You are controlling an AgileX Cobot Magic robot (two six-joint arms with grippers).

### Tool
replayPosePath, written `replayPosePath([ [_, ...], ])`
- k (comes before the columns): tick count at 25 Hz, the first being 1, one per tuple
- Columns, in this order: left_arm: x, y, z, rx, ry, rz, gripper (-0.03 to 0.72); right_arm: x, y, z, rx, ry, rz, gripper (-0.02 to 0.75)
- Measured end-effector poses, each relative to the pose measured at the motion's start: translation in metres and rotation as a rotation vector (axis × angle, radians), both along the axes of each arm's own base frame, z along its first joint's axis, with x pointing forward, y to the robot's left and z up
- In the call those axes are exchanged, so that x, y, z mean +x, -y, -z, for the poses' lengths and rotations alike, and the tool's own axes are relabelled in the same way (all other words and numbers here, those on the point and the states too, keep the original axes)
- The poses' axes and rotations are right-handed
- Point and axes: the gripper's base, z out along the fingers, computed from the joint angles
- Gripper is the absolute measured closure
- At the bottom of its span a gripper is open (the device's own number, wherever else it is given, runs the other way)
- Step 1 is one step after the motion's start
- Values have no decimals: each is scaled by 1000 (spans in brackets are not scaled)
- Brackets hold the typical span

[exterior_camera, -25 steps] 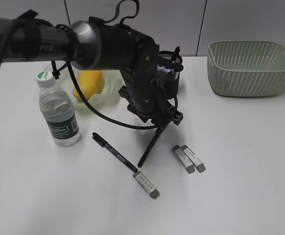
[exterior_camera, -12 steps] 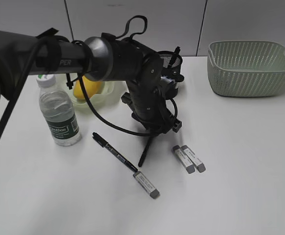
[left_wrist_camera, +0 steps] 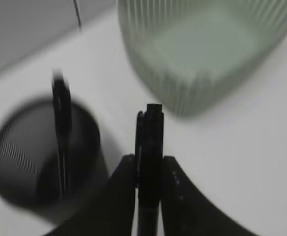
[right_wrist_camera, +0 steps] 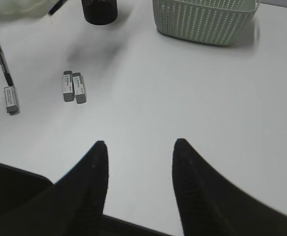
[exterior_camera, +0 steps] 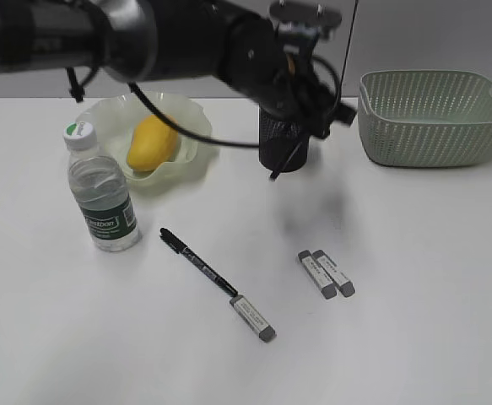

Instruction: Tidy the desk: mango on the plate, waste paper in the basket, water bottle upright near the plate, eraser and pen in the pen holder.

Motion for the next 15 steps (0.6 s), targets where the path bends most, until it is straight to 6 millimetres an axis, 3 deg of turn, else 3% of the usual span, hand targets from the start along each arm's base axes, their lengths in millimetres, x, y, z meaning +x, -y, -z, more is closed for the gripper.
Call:
replayPosePath([
  [3,7,2,-47,-238,253,13,585,0,0,0,0,0,0,387],
  [6,23,-6,-60,-392,433,1,585,0,0,0,0,0,0,387],
  [9,47,-17,-35,-427,486,-33,585,0,0,0,0,0,0,387],
  [11,60,-23,-9,-420,475,-59,585,0,0,0,0,0,0,387],
  [15,70,-26,24,-384,434,-77,585,0,0,0,0,0,0,387],
])
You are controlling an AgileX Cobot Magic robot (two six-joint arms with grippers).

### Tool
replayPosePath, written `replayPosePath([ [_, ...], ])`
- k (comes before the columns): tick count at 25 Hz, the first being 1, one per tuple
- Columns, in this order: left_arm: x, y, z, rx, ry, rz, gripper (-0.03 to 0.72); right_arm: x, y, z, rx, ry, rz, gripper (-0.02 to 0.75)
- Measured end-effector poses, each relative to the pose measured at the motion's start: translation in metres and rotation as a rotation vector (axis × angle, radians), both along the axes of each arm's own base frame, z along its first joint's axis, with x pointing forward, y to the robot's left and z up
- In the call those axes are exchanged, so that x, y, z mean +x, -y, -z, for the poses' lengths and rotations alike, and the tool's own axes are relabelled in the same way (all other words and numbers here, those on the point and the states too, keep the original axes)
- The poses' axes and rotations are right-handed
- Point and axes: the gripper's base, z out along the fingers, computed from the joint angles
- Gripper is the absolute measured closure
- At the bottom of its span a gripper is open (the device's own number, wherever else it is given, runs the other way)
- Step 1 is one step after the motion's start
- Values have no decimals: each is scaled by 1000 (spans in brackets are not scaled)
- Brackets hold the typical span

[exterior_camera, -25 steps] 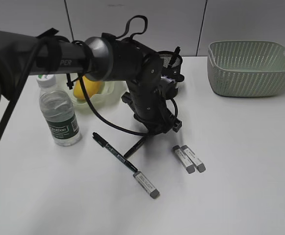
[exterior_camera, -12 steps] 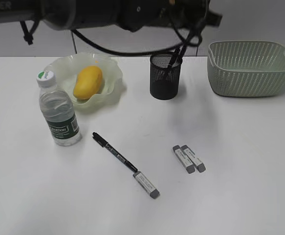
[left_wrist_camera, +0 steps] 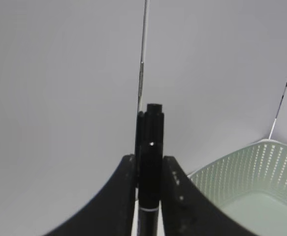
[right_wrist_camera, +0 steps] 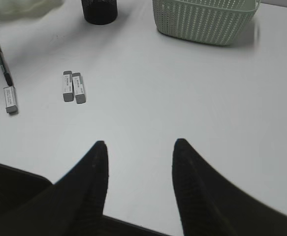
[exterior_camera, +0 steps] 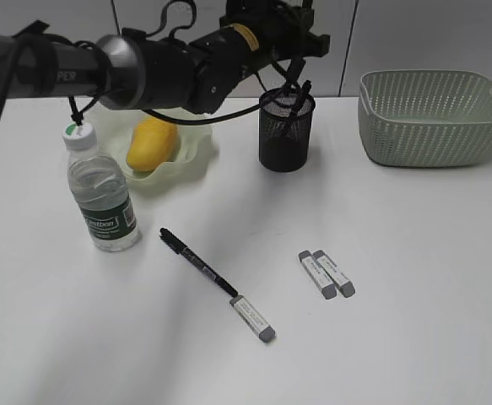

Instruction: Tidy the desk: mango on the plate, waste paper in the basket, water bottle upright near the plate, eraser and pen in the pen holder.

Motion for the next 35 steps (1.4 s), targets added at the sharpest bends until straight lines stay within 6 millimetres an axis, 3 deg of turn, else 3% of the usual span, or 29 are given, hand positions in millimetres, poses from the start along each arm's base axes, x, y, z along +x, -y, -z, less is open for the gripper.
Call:
replayPosePath([
  [7,2,1,24,60,-73,-3,565,0,0,0,-1,0,0,387],
  [9,2,1,32,92,-114,-6,514,0,0,0,0,1,0,387],
  [14,0,-2,31,133,-192,-19,282,0,0,0,-2,2,1,387],
  [17,-5,-7,9,125,-274,-41,231,0,0,0,-3,2,2,387],
  [21,-24,-21,-52,140,-295,-43,268,0,0,0,-3,2,2,387],
  [25,-67,-54,-97,247,-311,-42,400,0,0,0,-3,2,2,387],
  [27,-98,-78,-101,305,-356,-46,426,0,0,0,-3,2,2,387],
  [33,-223,-174,-92,525,-617,-75,440,0,0,0,-3,2,2,387],
  [35,-263,-204,-98,549,-661,-86,440,0,0,0,-3,2,2,387],
])
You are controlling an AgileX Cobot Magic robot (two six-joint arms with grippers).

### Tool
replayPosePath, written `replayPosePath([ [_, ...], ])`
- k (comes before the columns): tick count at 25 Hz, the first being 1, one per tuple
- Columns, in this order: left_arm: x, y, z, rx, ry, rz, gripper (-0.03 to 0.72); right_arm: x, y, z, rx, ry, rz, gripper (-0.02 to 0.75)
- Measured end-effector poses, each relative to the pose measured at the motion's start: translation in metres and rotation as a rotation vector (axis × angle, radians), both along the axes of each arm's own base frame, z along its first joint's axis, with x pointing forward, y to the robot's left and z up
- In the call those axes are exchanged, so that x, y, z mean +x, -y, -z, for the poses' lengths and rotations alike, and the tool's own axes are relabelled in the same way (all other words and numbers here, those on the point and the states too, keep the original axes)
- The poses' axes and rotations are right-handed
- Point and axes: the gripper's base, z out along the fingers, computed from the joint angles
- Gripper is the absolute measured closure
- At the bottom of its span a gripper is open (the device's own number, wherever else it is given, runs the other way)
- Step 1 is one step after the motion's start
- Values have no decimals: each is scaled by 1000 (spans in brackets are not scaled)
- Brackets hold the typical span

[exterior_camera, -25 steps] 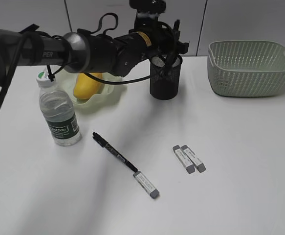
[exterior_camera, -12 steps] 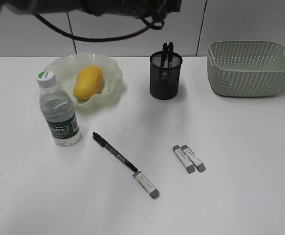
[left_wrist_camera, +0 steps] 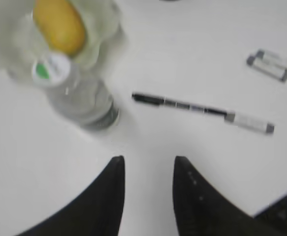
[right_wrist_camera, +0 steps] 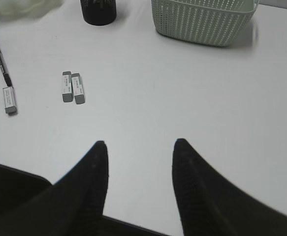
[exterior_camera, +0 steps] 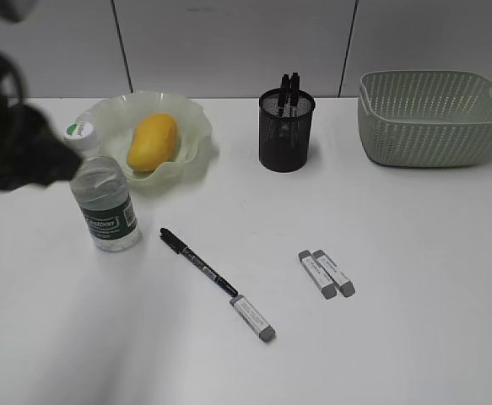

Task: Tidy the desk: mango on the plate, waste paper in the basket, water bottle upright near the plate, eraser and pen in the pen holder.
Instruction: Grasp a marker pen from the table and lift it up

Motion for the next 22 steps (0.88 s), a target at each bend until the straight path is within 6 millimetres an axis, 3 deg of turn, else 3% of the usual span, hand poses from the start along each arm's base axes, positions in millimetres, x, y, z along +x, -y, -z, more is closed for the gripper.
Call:
replayPosePath([
  [4,-74,-54,-8,-53,31,-22,440,0,0,0,0,1,0,387],
  [6,-101,-73,-5,-96,70,-35,440,0,0,0,0,2,0,387],
  [12,-155,-114,16,-189,177,-49,440,11,-6,-13,14,40,-15,387],
  [17,-177,-133,17,-270,325,-56,440,63,-41,-23,-5,17,-133,387],
  [22,-183,-138,18,-286,370,-58,440,154,-93,-10,-74,-177,-246,387],
])
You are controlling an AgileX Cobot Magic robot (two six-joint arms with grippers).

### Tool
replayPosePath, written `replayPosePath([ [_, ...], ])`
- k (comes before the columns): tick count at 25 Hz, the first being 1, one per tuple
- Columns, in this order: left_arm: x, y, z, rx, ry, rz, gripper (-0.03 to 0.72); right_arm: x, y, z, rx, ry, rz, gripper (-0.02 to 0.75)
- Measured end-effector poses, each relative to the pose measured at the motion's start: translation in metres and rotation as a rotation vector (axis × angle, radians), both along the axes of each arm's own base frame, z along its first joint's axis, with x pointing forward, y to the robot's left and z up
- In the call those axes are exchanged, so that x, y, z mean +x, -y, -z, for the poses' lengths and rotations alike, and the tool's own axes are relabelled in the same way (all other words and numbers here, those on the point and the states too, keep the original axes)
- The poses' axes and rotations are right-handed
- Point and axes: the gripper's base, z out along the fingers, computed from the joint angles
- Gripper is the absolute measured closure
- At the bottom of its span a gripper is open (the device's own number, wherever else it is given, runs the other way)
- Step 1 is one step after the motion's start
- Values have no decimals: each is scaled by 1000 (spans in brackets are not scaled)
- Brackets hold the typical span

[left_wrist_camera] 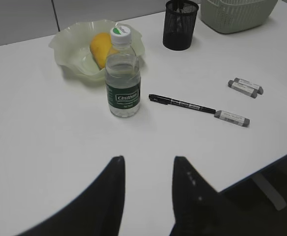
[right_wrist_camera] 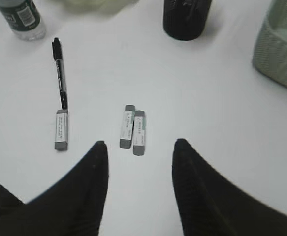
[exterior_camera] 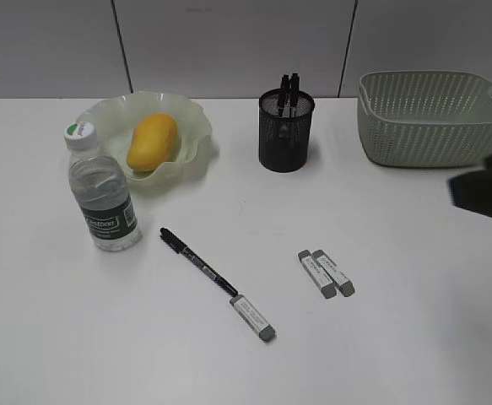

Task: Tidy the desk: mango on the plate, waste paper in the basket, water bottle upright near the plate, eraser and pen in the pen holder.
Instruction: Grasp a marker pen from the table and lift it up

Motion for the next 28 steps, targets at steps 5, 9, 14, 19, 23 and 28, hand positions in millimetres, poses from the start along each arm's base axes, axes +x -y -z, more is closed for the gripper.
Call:
replayPosePath([
  [5,-1,1,0,-8,-6,7,441,85,-62,24,-101,-192,-117,387],
  [9,-2,2,0,-16,-11,-44,441,122,-137,49,-179,-248,-269,387],
  [14,-4,3,0,-19,-11,-236,441,142,-215,98,-304,-329,-349,362],
  [19,-6,5,0,-20,-9,-384,441,159,-254,143,-379,-392,-382,299],
  [23,-6,5,0,-21,-9,-432,441,171,-266,170,-417,-438,-386,293],
  [28,-6,5,0,-22,-9,-437,441,173,-268,196,-449,-482,-386,346],
])
